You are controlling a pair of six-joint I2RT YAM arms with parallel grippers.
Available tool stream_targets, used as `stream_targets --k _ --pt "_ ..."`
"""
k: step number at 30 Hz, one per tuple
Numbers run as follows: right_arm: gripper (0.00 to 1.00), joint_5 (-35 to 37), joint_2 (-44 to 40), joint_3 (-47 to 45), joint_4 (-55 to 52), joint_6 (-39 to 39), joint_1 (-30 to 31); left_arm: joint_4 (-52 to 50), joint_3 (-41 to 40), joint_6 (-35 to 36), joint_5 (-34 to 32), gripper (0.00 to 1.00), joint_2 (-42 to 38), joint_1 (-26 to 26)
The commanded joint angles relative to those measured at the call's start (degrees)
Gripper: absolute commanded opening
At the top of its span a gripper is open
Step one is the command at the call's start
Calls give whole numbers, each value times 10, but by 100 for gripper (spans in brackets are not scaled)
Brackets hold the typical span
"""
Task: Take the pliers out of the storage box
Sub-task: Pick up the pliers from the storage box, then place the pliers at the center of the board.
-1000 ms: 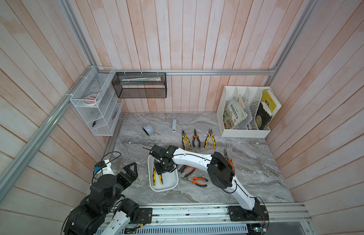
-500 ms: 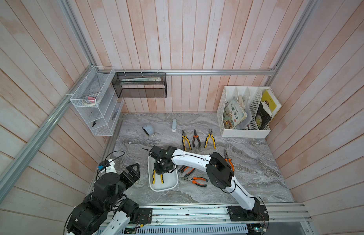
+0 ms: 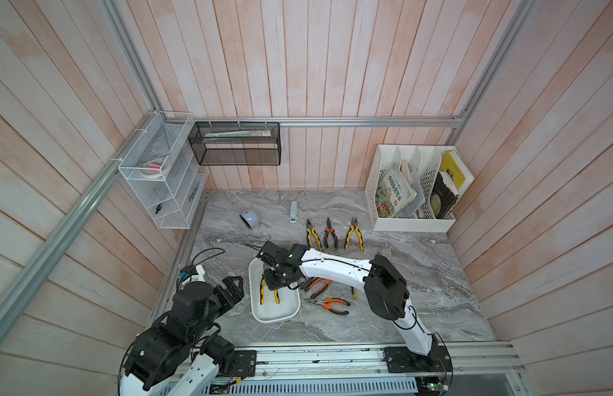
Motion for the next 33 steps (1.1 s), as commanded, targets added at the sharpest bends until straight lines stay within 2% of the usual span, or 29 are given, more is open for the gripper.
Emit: stream_targets --k 1,8,13,18,23,25,29,31,33 --pt "0 23 -84 -22 43 -1 -19 5 -10 14 15 100 14 -1" --pt "0 55 -182 -82 7 -23 -43 26 -20 26 40 100 41 -1" --pt "0 145 -283 -127 -79 -44 -62 59 -27 56 74 100 90 -2" --pt "0 271 -430 -214 -160 -72 -84 105 -33 96 103 100 153 -1" --pt "0 301 -576 -278 -209 -102 -186 161 -41 128 134 100 206 1" --pt "0 334 -629 -300 -183 -151 -197 185 -44 142 151 100 229 3" --pt "0 357 -733 -376 -57 -379 -235 222 -38 179 184 100 283 16" --pt "0 324 -762 -407 -21 -467 -301 242 -37 197 210 100 309 30" --pt "0 255 -769 -429 -14 -522 -398 263 -38 211 235 100 333 43"
